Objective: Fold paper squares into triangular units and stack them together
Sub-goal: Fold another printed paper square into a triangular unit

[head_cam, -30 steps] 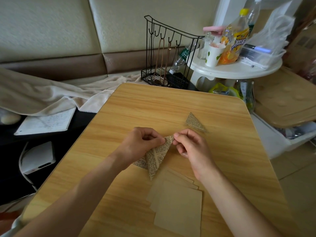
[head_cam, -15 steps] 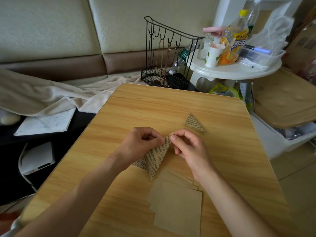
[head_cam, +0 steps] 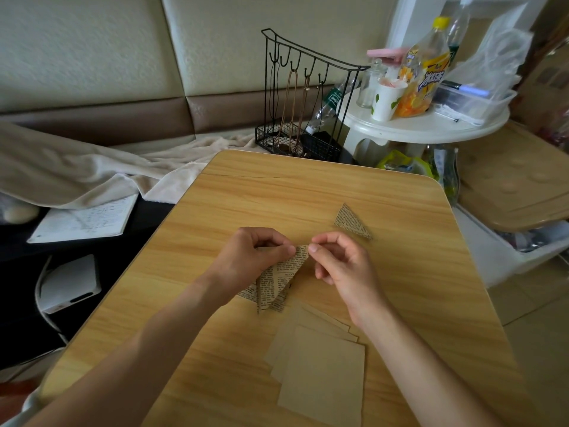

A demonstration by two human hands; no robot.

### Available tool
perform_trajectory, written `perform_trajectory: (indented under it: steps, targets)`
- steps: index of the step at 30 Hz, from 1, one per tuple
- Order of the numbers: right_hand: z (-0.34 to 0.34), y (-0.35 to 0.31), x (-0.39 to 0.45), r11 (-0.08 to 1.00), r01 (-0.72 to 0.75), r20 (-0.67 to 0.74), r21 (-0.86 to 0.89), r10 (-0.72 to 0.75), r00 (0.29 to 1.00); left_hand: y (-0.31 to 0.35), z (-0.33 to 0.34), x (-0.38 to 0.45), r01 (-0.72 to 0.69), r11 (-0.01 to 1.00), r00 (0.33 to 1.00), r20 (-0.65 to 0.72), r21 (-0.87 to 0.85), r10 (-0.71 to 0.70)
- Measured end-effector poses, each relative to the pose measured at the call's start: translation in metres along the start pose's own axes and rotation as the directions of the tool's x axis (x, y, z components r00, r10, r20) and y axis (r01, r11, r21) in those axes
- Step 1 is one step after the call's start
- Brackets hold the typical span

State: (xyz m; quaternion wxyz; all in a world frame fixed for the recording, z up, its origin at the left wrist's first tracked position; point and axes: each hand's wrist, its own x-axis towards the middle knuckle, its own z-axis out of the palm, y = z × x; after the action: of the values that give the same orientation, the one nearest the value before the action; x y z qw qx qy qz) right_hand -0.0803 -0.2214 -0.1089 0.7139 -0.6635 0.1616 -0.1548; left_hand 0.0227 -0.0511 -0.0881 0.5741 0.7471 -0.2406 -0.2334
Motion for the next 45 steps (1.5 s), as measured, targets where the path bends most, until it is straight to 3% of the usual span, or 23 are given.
perform_trajectory:
  steps: [16,40,45]
  targets:
    - [0.0028,0.0003,-0.0025,1.000,0.012,-0.053,-0.005,-0.012,0.999,0.0029,0.0022,-0.0018,-0.036,0.998,0.999,-0.036,0.042,0.038]
    - [0.0031,0.0005,-0.0008,0.999,-0.027,-0.083,0.029,0.029,0.996,0.0049,0.0012,-0.0016,0.044,0.999,0.999,-0.026,0.007,-0.044]
    - [0.0044,0.0014,-0.0012,0.999,-0.015,-0.098,-0.031,0.012,0.995,0.0057,0.0038,-0.0024,0.057,0.998,0.998,-0.023,-0.001,-0.057]
